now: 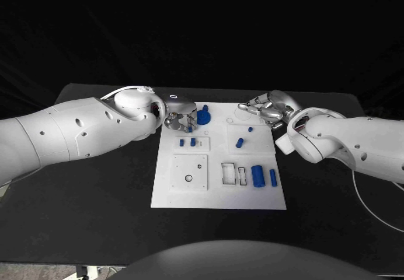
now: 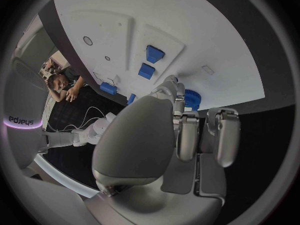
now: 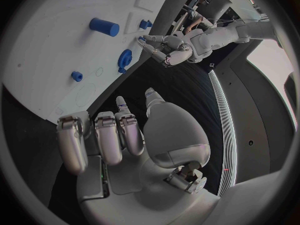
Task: Assemble the parts on the task board
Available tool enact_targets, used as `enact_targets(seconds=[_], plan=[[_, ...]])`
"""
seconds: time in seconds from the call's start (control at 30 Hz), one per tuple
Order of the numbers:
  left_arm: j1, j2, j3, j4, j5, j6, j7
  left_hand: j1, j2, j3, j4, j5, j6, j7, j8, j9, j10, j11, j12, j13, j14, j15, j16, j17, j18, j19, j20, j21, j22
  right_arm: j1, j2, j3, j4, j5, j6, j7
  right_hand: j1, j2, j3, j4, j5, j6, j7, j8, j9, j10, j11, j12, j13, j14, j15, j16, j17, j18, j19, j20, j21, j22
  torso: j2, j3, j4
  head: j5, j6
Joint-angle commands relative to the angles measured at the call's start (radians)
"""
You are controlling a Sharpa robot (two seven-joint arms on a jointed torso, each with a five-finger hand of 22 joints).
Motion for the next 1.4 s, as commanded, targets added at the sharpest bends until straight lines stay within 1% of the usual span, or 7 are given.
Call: enact_targets(seconds=[0.03, 0.43, 0.53, 0.7, 0.9, 1.1, 1.4], plan=[[0.0, 0.004, 0.0, 0.001, 0.001, 0.028, 0.004, -0.013, 0.001, 0.005, 0.002, 0.005, 0.0, -0.002, 0.0, 0.001, -0.01, 0.0, -0.006, -0.001, 0.106, 0.001, 0.003, 0.263, -0.008, 0.105, -0.004, 0.002, 0.263, -0.001, 0.002, 0.0, 0.0, -0.004, 0.013, 0.001, 0.004, 0.004, -0.006, -0.001, 0.004, 0.006, 0.003, 0.004, 0.001, 0.103, 0.008, -0.005, 0.261, 0.104, 0.006, 0.004, 0.263, -0.007, 0.105, 0.009, 0.004, 0.263, 0.0, -0.0002, -0.0003, 0.001, 0.0], [-0.001, 0.004, 0.0, -0.001, 0.001, 0.037, -0.003, -0.015, -0.004, 0.007, 0.001, 0.005, -0.008, 0.0, -0.006, -0.002, -0.017, 0.002, -0.007, -0.001, 0.106, 0.002, 0.003, 0.263, -0.008, 0.105, -0.004, 0.002, 0.263, -0.001, 0.003, 0.0, -0.001, -0.004, 0.014, 0.002, 0.004, 0.004, -0.006, -0.001, 0.004, 0.006, 0.003, 0.004, 0.001, 0.103, 0.008, -0.005, 0.261, 0.104, 0.006, 0.004, 0.263, -0.007, 0.105, 0.009, 0.004, 0.263, 0.0, -0.0004, 0.0002, -0.001, 0.0], [-0.002, 0.004, 0.0, -0.001, 0.001, 0.039, -0.01, -0.015, -0.012, 0.008, 0.001, 0.004, -0.02, 0.004, -0.014, -0.005, -0.028, 0.009, -0.008, -0.002, 0.106, 0.006, 0.003, 0.263, -0.008, 0.105, -0.004, 0.002, 0.263, -0.001, 0.003, 0.0, -0.001, -0.004, 0.014, 0.001, 0.004, 0.004, -0.006, -0.001, 0.004, 0.006, 0.003, 0.004, 0.001, 0.103, 0.008, -0.005, 0.261, 0.104, 0.006, 0.004, 0.263, -0.007, 0.105, 0.009, 0.004, 0.263, 0.0, -0.0005, 0.0003, -0.001, 0.0], [-0.002, 0.004, 0.0, -0.001, 0.001, 0.054, -0.029, -0.03, -0.052, -0.004, 0.002, 0.004, -0.073, 0.026, -0.034, -0.02, -0.075, 0.031, -0.009, -0.003, 0.106, 0.024, 0.003, 0.263, -0.008, 0.105, 0.001, 0.002, 0.263, -0.001, 0.003, 0.0, -0.001, -0.004, 0.013, 0.001, 0.004, 0.004, -0.006, -0.001, 0.004, 0.006, 0.003, 0.004, 0.001, 0.103, 0.008, -0.005, 0.261, 0.104, 0.006, 0.004, 0.263, -0.007, 0.105, 0.009, 0.004, 0.263, 0.001, -0.0003, 0.0006, 0.0, 0.0], [-0.002, 0.0, 0.0, 0.0, 0.002, 0.05, -0.031, -0.049, -0.081, -0.014, 0.002, 0.004, -0.128, 0.034, -0.032, -0.037, -0.119, 0.04, -0.007, -0.001, 0.106, 0.031, 0.003, 0.263, -0.008, 0.105, 0.008, 0.002, 0.263, -0.001, 0.004, 0.0, -0.001, -0.004, 0.013, 0.001, 0.004, 0.004, -0.006, -0.001, 0.004, 0.006, 0.003, 0.004, 0.001, 0.103, 0.008, -0.005, 0.261, 0.104, 0.006, 0.004, 0.263, -0.007, 0.105, 0.009, 0.004, 0.263, 0.0, -0.0008, 0.0009, 0.001, 0.0], [-0.002, -0.003, 0.0, 0.001, 0.011, 0.035, -0.026, -0.059, -0.092, -0.022, 0.0, 0.004, -0.189, 0.04, -0.032, -0.055, -0.14, 0.046, -0.005, 0.0, 0.106, 0.036, 0.003, 0.263, -0.008, 0.105, 0.014, 0.002, 0.263, -0.001, 0.003, 0.0, 0.0, -0.004, 0.013, 0.001, 0.005, 0.005, -0.007, -0.001, 0.004, 0.006, 0.003, 0.004, 0.001, 0.103, 0.008, -0.005, 0.261, 0.104, 0.007, 0.004, 0.263, -0.007, 0.105, 0.009, 0.004, 0.263, 0.001, -0.0008, 0.0007, 0.003, 0.0], [-0.002, -0.015, 0.001, 0.007, 0.023, -0.019, -0.02, -0.09, -0.098, -0.044, 0.001, 0.004, -0.212, 0.054, -0.029, -0.065, -0.177, 0.055, -0.005, 0.0, 0.106, 0.042, 0.003, 0.263, -0.008, 0.105, 0.021, 0.002, 0.263, -0.001, 0.002, 0.0, 0.0, -0.004, 0.014, -0.001, 0.005, 0.005, -0.007, -0.001, 0.004, 0.006, 0.003, 0.004, 0.001, 0.103, 0.008, -0.005, 0.261, 0.104, 0.007, 0.004, 0.263, -0.007, 0.105, 0.009, 0.004, 0.263, 0.001, -0.0005, 0.0007, 0.004, 0.0]])
